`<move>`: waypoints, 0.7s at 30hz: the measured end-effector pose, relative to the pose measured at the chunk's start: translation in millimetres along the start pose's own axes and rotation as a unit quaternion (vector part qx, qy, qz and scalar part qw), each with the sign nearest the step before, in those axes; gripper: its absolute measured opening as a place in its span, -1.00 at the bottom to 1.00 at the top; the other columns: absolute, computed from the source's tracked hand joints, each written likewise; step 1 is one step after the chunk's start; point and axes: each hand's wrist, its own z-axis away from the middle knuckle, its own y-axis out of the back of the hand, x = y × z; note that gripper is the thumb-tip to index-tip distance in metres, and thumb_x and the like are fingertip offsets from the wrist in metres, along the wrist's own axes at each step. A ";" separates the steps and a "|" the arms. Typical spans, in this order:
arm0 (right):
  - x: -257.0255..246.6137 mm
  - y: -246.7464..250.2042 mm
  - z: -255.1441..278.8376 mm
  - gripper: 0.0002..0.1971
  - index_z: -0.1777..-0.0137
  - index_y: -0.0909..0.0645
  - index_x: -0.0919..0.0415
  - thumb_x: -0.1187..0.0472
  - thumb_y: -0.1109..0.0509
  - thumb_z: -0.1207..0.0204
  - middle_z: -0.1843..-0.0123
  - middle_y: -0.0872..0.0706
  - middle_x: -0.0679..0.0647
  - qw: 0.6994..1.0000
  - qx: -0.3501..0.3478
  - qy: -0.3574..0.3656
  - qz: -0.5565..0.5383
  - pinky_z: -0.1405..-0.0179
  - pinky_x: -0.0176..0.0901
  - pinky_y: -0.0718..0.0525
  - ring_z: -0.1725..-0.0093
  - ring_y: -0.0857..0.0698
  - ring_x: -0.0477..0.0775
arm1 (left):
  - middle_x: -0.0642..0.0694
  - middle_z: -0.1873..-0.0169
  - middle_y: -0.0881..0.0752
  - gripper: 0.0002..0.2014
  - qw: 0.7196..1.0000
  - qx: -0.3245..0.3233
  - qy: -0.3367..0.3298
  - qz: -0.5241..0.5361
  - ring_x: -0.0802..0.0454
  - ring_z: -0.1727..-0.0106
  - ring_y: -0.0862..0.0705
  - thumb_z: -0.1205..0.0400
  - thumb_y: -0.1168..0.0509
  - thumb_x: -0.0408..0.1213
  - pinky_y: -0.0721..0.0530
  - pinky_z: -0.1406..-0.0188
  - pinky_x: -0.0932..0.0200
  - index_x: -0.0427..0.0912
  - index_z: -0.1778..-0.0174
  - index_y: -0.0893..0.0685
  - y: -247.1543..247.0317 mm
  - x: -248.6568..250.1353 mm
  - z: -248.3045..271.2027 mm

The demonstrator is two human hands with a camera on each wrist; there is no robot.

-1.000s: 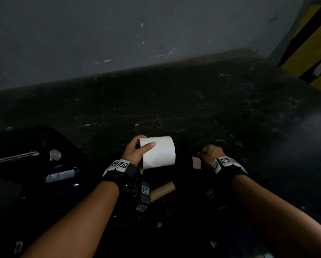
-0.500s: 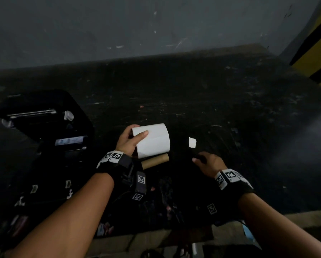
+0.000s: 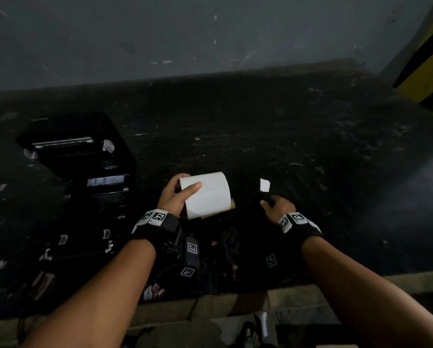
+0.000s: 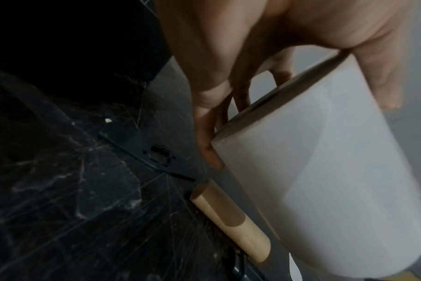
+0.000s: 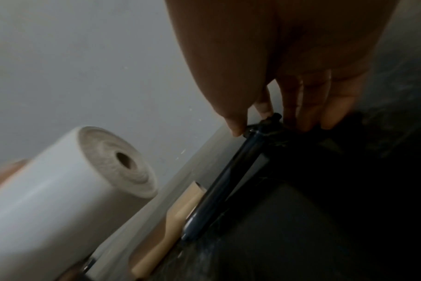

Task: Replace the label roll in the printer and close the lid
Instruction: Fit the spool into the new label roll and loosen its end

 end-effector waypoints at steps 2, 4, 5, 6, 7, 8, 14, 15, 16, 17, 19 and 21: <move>-5.0 0.5 -2.6 -0.59 -0.24 -0.60 0.23 -0.05 -0.22 -0.58 -0.25 -0.69 0.27 1.000 -0.008 -0.016 0.003 -0.16 -0.09 -0.57 -0.24 -0.64 0.29 | -0.11 0.02 -0.70 -0.78 1.000 -0.005 -0.001 0.002 -0.05 0.09 -0.70 -0.42 -0.51 -0.18 -0.67 0.14 0.03 0.13 0.09 -0.65 0.2 -0.2 1.6; -8.4 0.2 -2.8 -0.59 -0.25 -0.60 0.23 -0.03 -0.21 -0.59 -0.25 -0.69 0.25 1.000 -0.016 -0.026 0.000 -0.15 -0.13 -0.57 -0.24 -0.64 0.26 | -0.12 0.01 -0.70 -0.76 1.000 -0.013 -0.001 0.004 -0.04 0.10 -0.70 -0.43 -0.50 -0.20 -0.68 0.17 0.07 0.09 0.05 -0.64 -0.9 0.4 1.8; -8.6 -0.5 -2.9 -0.60 -0.25 -0.61 0.24 -0.02 -0.22 -0.59 -0.25 -0.70 0.25 1.000 -0.015 -0.026 -0.004 -0.14 -0.15 -0.56 -0.24 -0.64 0.26 | -0.11 0.01 -0.69 -0.74 1.000 -0.015 -0.002 0.003 -0.02 0.11 -0.70 -0.44 -0.50 -0.21 -0.68 0.21 0.11 0.06 0.00 -0.64 -1.6 1.3 1.7; -8.1 -1.0 -2.7 -0.61 -0.24 -0.61 0.25 0.00 -0.23 -0.59 -0.25 -0.70 0.25 1.000 -0.010 -0.023 -0.011 -0.14 -0.15 -0.56 -0.25 -0.64 0.26 | -0.10 0.00 -0.69 -0.72 1.000 -0.016 -0.005 0.000 0.01 0.13 -0.70 -0.45 -0.49 -0.22 -0.68 0.26 0.16 0.03 -0.04 -0.62 -2.4 2.1 1.3; -6.9 -1.0 -1.7 -0.62 -0.25 -0.61 0.24 0.01 -0.24 -0.58 -0.26 -0.70 0.25 1.000 -0.006 -0.020 -0.022 -0.15 -0.16 -0.55 -0.26 -0.64 0.26 | -0.08 0.00 -0.68 -0.70 1.000 -0.016 -0.008 -0.004 0.03 0.14 -0.69 -0.46 -0.48 -0.23 -0.68 0.29 0.19 0.01 -0.08 -0.62 -3.4 2.6 0.3; -5.1 -1.0 -0.9 -0.63 -0.26 -0.61 0.23 0.03 -0.25 -0.58 -0.27 -0.69 0.24 0.999 -0.001 -0.014 -0.038 -0.16 -0.16 -0.54 -0.27 -0.63 0.26 | -0.09 -0.02 -0.68 -0.69 1.000 -0.017 -0.010 -0.008 0.03 0.13 -0.69 -0.46 -0.48 -0.22 -0.68 0.27 0.18 0.01 -0.09 -0.61 -4.1 2.9 -1.4; 6.2 6.2 7.7 -0.67 -0.22 -0.64 0.19 0.07 -0.35 -0.53 -0.18 -0.74 0.19 0.987 0.087 0.052 -0.128 -0.16 -0.18 -0.53 -0.19 -0.67 0.17 | -0.09 -0.02 -0.70 -0.75 0.999 -0.032 -0.008 -0.011 -0.02 0.08 -0.69 -0.44 -0.50 -0.21 -0.67 0.07 0.05 0.15 0.06 -0.63 -10.3 6.8 -12.7; 7.6 9.7 8.8 -0.67 -0.22 -0.64 0.20 0.07 -0.35 -0.52 -0.16 -0.75 0.20 0.983 0.112 0.066 -0.132 -0.15 -0.18 -0.53 -0.17 -0.68 0.16 | -0.08 -0.01 -0.70 -0.75 0.999 -0.037 -0.011 -0.010 -0.02 0.07 -0.70 -0.44 -0.50 -0.20 -0.68 0.06 0.03 0.16 0.06 -0.63 -11.1 8.2 -14.4; 8.2 14.6 9.9 -0.66 -0.22 -0.64 0.20 0.06 -0.36 -0.51 -0.14 -0.75 0.22 0.977 0.141 0.079 -0.137 -0.15 -0.17 -0.55 -0.15 -0.69 0.17 | -0.07 -0.01 -0.70 -0.75 0.999 -0.043 -0.013 -0.009 -0.04 0.05 -0.70 -0.43 -0.50 -0.19 -0.69 0.04 0.01 0.16 0.06 -0.63 -12.4 9.4 -16.5; 7.4 21.5 11.1 -0.65 -0.22 -0.64 0.21 0.06 -0.38 -0.50 -0.13 -0.75 0.25 0.970 0.174 0.090 -0.143 -0.15 -0.16 -0.55 -0.12 -0.70 0.19 | -0.06 -0.01 -0.70 -0.75 0.999 -0.046 -0.014 -0.007 -0.05 0.04 -0.70 -0.43 -0.50 -0.19 -0.69 0.02 0.00 0.17 0.05 -0.64 -13.9 10.9 -18.4; 2.1 38.5 14.5 -0.64 -0.22 -0.65 0.25 0.09 -0.41 -0.48 -0.09 -0.73 0.31 0.950 0.242 0.104 -0.169 -0.14 -0.14 -0.55 -0.08 -0.70 0.23 | -0.07 0.01 -0.71 -0.75 0.999 -0.050 -0.015 0.003 -0.05 0.05 -0.70 -0.44 -0.50 -0.20 -0.68 0.00 -0.02 0.17 0.06 -0.65 -16.6 14.2 -21.5; -6.4 58.3 19.7 -0.63 -0.23 -0.64 0.27 0.11 -0.42 -0.47 -0.11 -0.70 0.30 0.930 0.283 0.105 -0.210 -0.13 -0.19 -0.53 -0.08 -0.69 0.20 | -0.09 0.01 -0.72 -0.75 0.998 -0.053 -0.013 0.019 -0.05 0.06 -0.70 -0.43 -0.50 -0.21 -0.67 0.00 -0.02 0.18 0.06 -0.66 -20.1 19.8 -24.2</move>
